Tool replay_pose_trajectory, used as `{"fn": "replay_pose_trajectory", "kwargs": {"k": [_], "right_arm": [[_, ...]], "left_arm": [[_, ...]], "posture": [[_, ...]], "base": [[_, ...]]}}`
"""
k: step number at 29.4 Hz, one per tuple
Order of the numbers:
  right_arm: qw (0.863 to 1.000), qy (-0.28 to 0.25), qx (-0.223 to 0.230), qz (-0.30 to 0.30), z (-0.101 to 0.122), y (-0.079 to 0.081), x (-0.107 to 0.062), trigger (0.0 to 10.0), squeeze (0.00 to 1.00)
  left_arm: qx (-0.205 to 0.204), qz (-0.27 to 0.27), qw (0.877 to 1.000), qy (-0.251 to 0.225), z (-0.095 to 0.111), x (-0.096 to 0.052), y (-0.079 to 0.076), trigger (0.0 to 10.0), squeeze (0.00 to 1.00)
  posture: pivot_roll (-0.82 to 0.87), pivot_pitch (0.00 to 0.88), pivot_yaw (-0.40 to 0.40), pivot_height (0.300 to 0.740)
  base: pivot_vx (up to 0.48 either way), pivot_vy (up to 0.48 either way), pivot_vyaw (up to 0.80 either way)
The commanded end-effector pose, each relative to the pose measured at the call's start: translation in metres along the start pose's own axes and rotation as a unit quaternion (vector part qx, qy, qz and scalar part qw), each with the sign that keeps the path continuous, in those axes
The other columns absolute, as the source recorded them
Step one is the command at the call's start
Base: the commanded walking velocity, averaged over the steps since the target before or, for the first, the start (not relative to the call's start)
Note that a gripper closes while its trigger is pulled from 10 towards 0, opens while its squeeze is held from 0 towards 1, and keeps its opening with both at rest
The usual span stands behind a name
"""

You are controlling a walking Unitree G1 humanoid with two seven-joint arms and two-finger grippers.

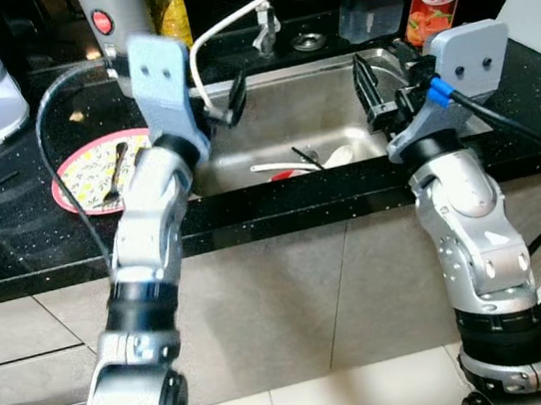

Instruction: Kitchen organization

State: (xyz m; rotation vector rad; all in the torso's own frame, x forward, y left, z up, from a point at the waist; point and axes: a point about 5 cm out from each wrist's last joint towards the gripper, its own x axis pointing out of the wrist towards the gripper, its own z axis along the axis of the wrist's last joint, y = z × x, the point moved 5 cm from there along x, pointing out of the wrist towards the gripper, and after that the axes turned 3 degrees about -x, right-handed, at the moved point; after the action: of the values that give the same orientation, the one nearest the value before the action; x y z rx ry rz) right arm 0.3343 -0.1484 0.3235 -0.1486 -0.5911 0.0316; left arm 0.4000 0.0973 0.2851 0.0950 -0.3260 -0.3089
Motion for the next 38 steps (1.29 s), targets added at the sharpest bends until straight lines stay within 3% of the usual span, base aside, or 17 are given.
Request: {"fn": "replay_pose_trajectory", "kwargs": {"k": [1, 4, 5, 9, 16, 25, 27, 31, 35, 38], "right_arm": [[1.0, 0.004, 0.001, -0.016, -0.002, -0.006, -0.003, 10.0, 0.0], [1.0, 0.008, 0.004, -0.023, -0.005, -0.009, -0.003, 10.0, 0.0], [1.0, 0.008, 0.005, -0.029, -0.004, -0.011, -0.001, 10.0, 0.0], [0.999, 0.012, 0.005, -0.035, -0.007, -0.013, -0.001, 10.0, 0.0], [0.999, 0.015, 0.004, -0.043, -0.007, -0.016, -0.002, 10.0, 0.0], [0.999, 0.024, -0.001, -0.049, -0.009, -0.019, -0.007, 10.0, 0.0], [0.998, 0.024, -0.002, -0.051, -0.01, -0.02, -0.007, 10.0, 0.0], [0.998, 0.021, -0.006, -0.055, -0.011, -0.022, -0.006, 10.0, 0.0], [0.998, 0.014, -0.006, -0.058, -0.007, -0.024, -0.004, 10.0, 0.0], [0.998, 0.015, -0.005, -0.058, -0.007, -0.025, -0.001, 10.0, 0.0]], "left_arm": [[0.041, 0.033, 0.998, 0.022, -0.003, -0.006, 0.017, 10.0, 0.0], [0.053, 0.06, 0.996, 0.029, -0.002, -0.008, 0.031, 10.0, 0.0], [0.044, 0.087, 0.995, 0.03, 0.001, -0.007, 0.042, 10.0, 0.0], [0.034, 0.127, 0.991, 0.027, 0.01, -0.005, 0.057, 10.0, 0.0], [0.023, 0.135, 0.989, 0.051, 0.011, -0.005, 0.067, 10.0, 0.0], [0.051, 0.158, 0.984, 0.059, 0.015, -0.006, 0.082, 10.0, 0.0], [0.068, 0.171, 0.98, 0.081, 0.008, -0.005, 0.086, 10.0, 0.0], [0.076, 0.234, 0.958, 0.15, -0.016, -0.014, 0.113, 10.0, 0.0], [0.068, 0.269, 0.945, 0.173, -0.023, -0.02, 0.128, 10.0, 0.0], [0.069, 0.277, 0.943, 0.171, -0.019, -0.019, 0.133, 10.0, 0.0]], "posture": [[0.0, 0.0, 0.054, 0.74], [0.0, 0.011, 0.056, 0.74], [0.01, 0.026, 0.053, 0.74], [0.01, 0.027, 0.06, 0.74], [0.02, 0.05, 0.062, 0.74], [0.0, 0.059, 0.074, 0.74], [0.01, 0.046, 0.073, 0.74], [-0.01, 0.008, 0.082, 0.74], [0.0, 0.02, 0.081, 0.74], [0.01, 0.028, 0.072, 0.74]], "base": [[0.0, 0.0, 0.0], [0.0, 0.0, 0.0], [0.0, 0.0, 0.0], [0.0, 0.0, 0.0], [0.0, 0.0, 0.0], [0.0, 0.0, 0.0], [0.0, 0.0, 0.0], [0.0, 0.0, 0.0], [0.0, 0.0, 0.0], [0.0, 0.0, 0.0]]}}
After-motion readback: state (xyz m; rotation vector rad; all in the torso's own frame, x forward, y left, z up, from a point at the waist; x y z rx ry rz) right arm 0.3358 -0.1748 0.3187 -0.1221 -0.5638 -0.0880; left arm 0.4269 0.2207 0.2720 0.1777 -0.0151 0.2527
